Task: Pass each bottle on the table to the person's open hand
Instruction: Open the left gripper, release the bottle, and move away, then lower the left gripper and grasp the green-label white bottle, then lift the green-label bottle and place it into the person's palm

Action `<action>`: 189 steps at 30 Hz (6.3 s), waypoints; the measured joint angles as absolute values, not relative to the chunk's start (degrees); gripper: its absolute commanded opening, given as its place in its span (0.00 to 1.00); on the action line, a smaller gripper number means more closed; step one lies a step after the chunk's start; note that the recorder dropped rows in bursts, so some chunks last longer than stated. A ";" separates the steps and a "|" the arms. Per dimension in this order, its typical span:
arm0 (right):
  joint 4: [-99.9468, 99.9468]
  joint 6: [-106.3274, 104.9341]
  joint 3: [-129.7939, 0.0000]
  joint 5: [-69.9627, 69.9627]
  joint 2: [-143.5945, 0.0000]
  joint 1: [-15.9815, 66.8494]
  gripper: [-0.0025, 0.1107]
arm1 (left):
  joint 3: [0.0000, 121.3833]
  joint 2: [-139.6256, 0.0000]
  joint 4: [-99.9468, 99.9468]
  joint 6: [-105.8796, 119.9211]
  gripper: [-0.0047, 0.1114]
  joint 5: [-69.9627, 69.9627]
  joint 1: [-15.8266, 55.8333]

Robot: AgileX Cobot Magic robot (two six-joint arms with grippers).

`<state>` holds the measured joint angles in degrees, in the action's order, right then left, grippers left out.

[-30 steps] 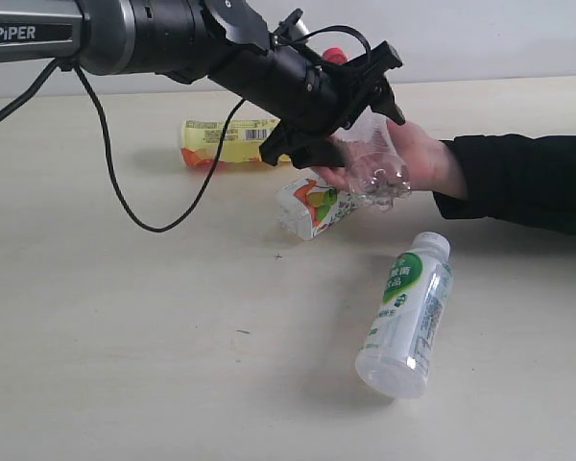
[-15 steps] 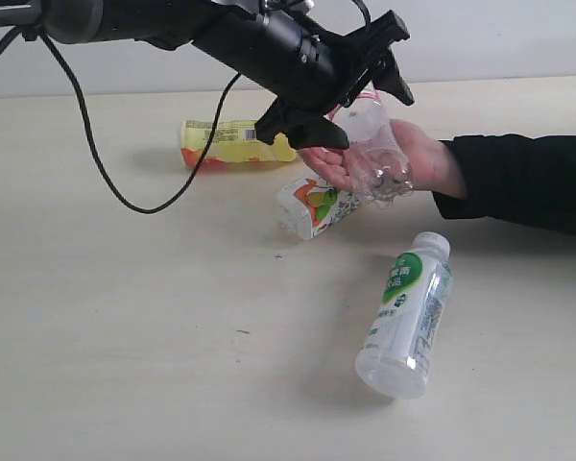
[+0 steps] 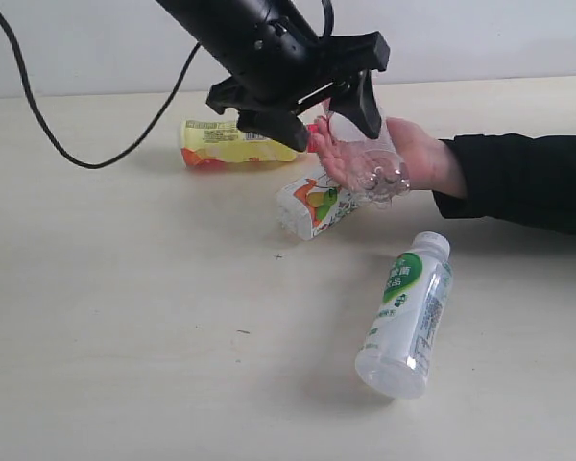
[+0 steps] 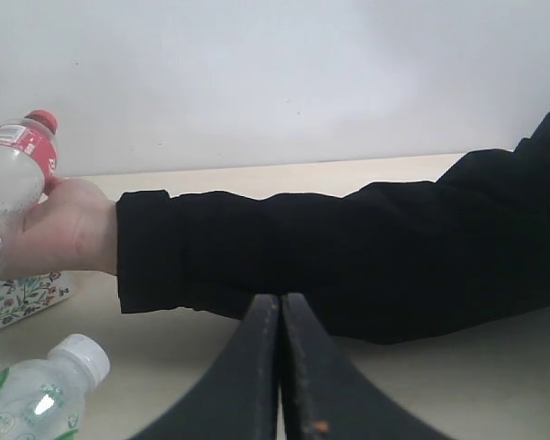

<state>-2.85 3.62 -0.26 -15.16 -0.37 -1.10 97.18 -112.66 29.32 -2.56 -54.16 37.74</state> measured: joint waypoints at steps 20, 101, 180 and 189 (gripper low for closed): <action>-2.85 3.62 -0.26 -15.16 -0.37 -1.10 0.02 | 80.99 -91.03 10.20 -0.43 0.54 -60.72 50.60; -2.85 3.62 -0.26 -15.16 -0.37 -1.10 0.02 | 102.41 -132.56 -3.66 -16.84 0.38 -53.52 62.61; -2.85 3.62 -0.26 -15.16 -0.37 -1.10 0.02 | 109.90 -124.94 1.48 -38.59 0.26 -45.38 43.99; -2.85 3.62 -0.26 -15.16 -0.37 -1.10 0.02 | 109.90 -124.94 2.57 -39.96 0.32 -45.50 43.94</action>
